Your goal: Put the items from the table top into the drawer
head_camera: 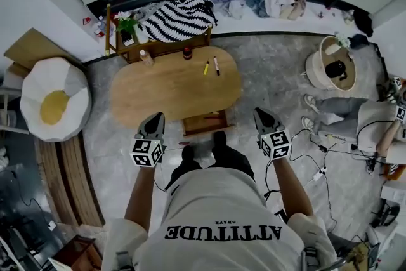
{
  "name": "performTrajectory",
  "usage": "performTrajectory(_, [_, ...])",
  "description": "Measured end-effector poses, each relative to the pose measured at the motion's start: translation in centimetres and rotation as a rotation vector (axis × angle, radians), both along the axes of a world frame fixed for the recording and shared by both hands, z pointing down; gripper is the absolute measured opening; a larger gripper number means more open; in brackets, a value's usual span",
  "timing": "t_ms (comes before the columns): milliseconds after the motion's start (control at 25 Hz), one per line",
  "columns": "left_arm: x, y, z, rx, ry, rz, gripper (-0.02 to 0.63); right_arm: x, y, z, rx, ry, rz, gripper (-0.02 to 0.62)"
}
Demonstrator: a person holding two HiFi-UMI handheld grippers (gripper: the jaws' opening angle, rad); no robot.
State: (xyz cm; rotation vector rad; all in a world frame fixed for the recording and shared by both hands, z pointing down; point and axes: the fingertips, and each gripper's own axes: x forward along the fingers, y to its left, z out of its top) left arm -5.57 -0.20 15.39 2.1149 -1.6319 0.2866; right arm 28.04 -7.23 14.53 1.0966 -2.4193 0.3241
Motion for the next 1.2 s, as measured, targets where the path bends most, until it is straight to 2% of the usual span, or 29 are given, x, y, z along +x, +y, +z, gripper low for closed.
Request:
performTrajectory(240, [4.2, -1.6, 1.4, -0.01, 0.013, -0.085, 0.021, 1.6, -3.7, 2.2, -0.041, 0.019, -0.117, 0.02])
performTrajectory(560, [6.0, -3.0, 3.4, -0.039, -0.021, -0.199, 0.021, 1.7, -7.7, 6.5, -0.123, 0.044, -0.241, 0.02])
performTrajectory(960, [6.7, -4.4, 9.3, -0.091, -0.012, -0.258, 0.021, -1.4, -13.0, 13.7, -0.189, 0.052, -0.315, 0.021])
performTrajectory(1200, [6.8, -5.5, 14.1, -0.143, -0.008, -0.244, 0.021, -4.4, -15.7, 20.1, -0.25, 0.07, -0.332, 0.021])
